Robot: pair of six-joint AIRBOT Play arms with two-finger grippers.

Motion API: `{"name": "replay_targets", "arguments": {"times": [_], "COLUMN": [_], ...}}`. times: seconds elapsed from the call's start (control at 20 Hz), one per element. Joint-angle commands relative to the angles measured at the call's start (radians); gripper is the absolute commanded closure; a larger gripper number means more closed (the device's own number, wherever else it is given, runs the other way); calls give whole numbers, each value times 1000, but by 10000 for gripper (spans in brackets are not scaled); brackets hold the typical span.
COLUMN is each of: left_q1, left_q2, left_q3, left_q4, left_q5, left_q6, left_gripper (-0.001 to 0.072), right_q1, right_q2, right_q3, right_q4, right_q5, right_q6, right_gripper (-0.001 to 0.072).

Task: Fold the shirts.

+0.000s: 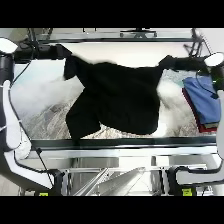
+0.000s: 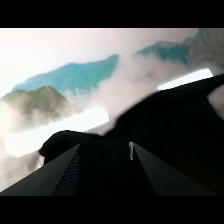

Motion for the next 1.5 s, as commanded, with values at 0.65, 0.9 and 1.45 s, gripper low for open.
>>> {"name": "replay_targets", "arguments": {"times": [0.65,0.9,1.45], "left_q1": [229,153,24], "left_q2": [240,239,126], "left_q3": [-822,-925,-920], "left_q4": [236,363,364], "left_q5": [-236,-13,167], "left_q6": [207,225,242], "left_gripper": [370,370,370], "right_q1": [-315,-312,-239], "right_q2": [170,170,149], "right_q3": [-564,-715,-793], "right_q4": [-23,-16,15], "right_q5": [383,297,272], "right_q6": [-14,-47,-46], "right_gripper": [275,274,273]}}
